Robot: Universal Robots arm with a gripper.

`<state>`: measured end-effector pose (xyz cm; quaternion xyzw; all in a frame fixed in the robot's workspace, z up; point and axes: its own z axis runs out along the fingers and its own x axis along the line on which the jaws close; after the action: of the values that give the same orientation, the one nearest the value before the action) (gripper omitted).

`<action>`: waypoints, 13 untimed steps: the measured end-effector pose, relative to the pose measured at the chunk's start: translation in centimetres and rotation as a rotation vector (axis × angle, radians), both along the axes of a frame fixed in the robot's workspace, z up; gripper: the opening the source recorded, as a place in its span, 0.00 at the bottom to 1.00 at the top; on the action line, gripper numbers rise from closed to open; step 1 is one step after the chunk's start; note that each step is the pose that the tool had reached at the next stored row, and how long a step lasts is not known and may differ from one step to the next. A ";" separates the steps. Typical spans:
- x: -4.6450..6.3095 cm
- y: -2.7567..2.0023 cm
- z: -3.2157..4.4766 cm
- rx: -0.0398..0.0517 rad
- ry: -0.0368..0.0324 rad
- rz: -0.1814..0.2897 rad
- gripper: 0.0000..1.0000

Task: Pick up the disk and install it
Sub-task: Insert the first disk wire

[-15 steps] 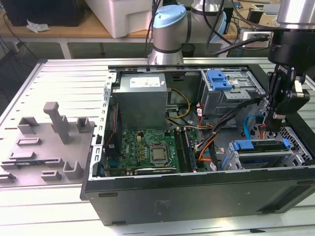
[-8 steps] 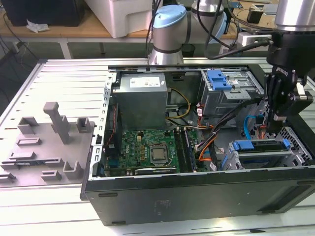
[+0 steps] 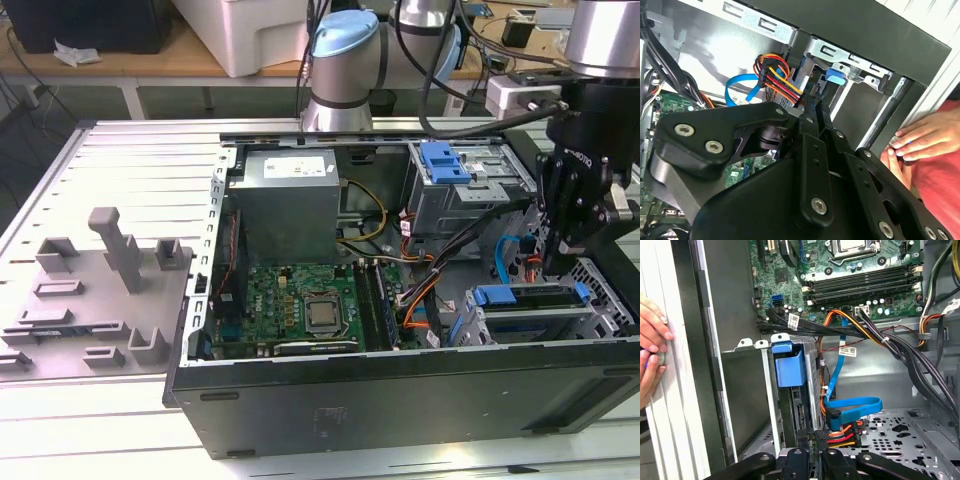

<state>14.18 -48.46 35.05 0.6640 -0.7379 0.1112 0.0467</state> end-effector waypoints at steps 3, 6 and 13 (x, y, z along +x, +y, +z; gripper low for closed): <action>0.0 -0.38 -0.01 0.0141 0.0000 0.000 0.17; 0.0 -0.71 0.00 0.0289 0.0000 0.000 0.17; 0.0 -1.37 -0.01 0.0578 0.0000 0.000 0.17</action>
<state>14.18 -49.83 35.04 0.6651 -0.7408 0.0899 0.0275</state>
